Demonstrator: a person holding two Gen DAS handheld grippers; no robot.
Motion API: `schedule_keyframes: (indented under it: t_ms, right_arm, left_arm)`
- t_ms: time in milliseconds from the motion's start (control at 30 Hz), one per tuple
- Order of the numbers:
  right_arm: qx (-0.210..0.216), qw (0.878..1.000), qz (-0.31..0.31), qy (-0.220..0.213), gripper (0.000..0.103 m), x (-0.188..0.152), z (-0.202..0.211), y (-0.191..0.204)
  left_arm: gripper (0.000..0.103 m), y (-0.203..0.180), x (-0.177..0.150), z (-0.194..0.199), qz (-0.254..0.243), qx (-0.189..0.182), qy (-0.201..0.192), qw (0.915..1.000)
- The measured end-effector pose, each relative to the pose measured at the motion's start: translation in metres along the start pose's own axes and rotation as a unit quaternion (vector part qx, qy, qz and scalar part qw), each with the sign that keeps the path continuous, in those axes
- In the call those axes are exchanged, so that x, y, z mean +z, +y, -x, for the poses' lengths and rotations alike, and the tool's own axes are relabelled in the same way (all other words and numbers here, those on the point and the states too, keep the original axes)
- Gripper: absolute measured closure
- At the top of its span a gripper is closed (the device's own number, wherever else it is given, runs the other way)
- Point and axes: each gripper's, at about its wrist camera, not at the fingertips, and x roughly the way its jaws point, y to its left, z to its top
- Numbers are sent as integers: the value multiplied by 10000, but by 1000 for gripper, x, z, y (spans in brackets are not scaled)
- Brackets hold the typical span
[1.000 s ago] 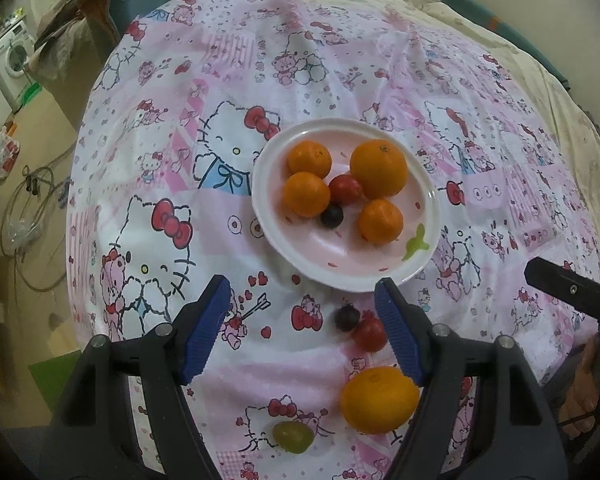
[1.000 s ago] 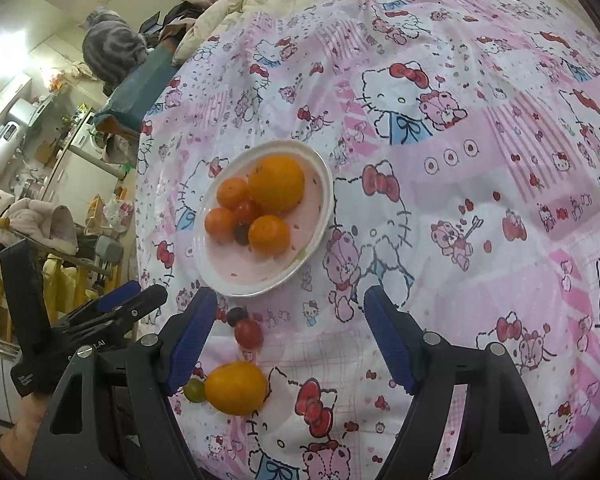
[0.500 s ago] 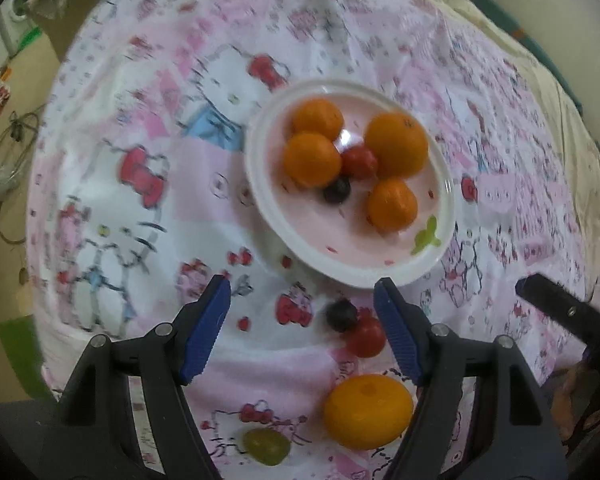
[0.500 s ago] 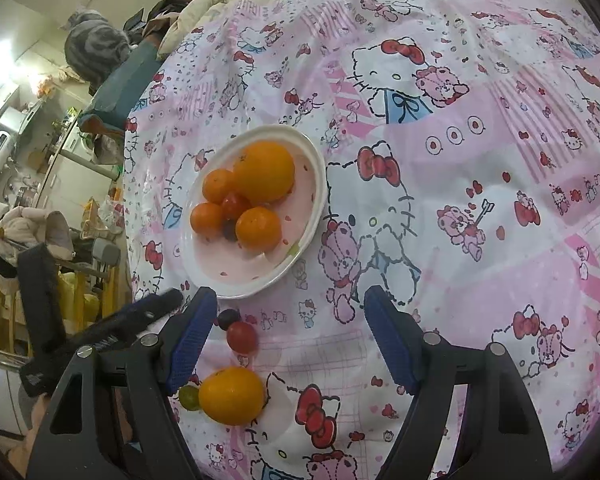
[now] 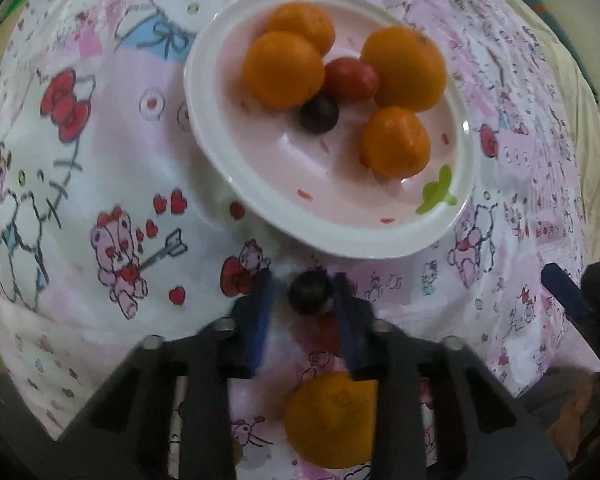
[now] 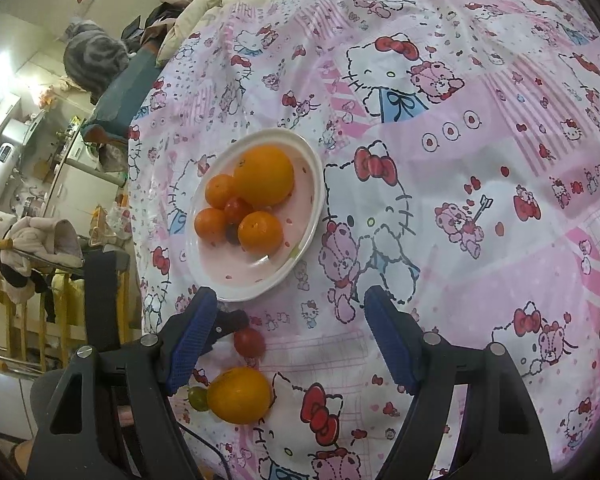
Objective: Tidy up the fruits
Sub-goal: 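Lower the left gripper onto the dark plum and close it, then grasp the small red cherry tomato with the right gripper while the left gripper holds the plum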
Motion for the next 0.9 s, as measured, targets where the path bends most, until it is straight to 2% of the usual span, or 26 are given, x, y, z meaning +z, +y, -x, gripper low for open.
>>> schedule_keyframes:
  t_ms: [167, 233, 300, 433, 533, 600, 700, 833, 900]
  right_arm:
    - [4, 10000, 54, 54, 24, 0, -3, 3]
    - [-1, 9999, 101, 130, 24, -2, -8, 6]
    - [2, 9995, 165, 260, 24, -3, -14, 8]
    - [89, 9968, 290, 740, 25, -11, -40, 16]
    - [54, 9926, 566, 1074, 36, -18, -63, 30]
    - [-85, 9884, 870, 1240, 38, -25, -80, 42]
    - [-246, 9843, 1136, 1326, 39, -33, -95, 55]
    - [-382, 9784, 1407, 1466, 48, -39, -113, 67]
    - [-471, 9760, 1488, 1518, 56, -42, -120, 70]
  left_arm:
    - [86, 1, -2, 0, 91, -175, 152, 9997]
    - [86, 1, -2, 8, 4, -28, 3, 10000]
    - [86, 8, -1, 18, 49, -32, -107, 9999]
    - [86, 26, 2, 40, 186, 48, -408, 9990]
    - [85, 37, 1, 52, 275, 60, -564, 9980]
    - [85, 44, 0, 59, 283, 75, -638, 9975]
    - [86, 50, -3, 63, 249, 133, -689, 9972]
    - [85, 51, -6, 66, 159, 192, -736, 9970]
    - [85, 54, -8, 69, 120, 239, -765, 9967]
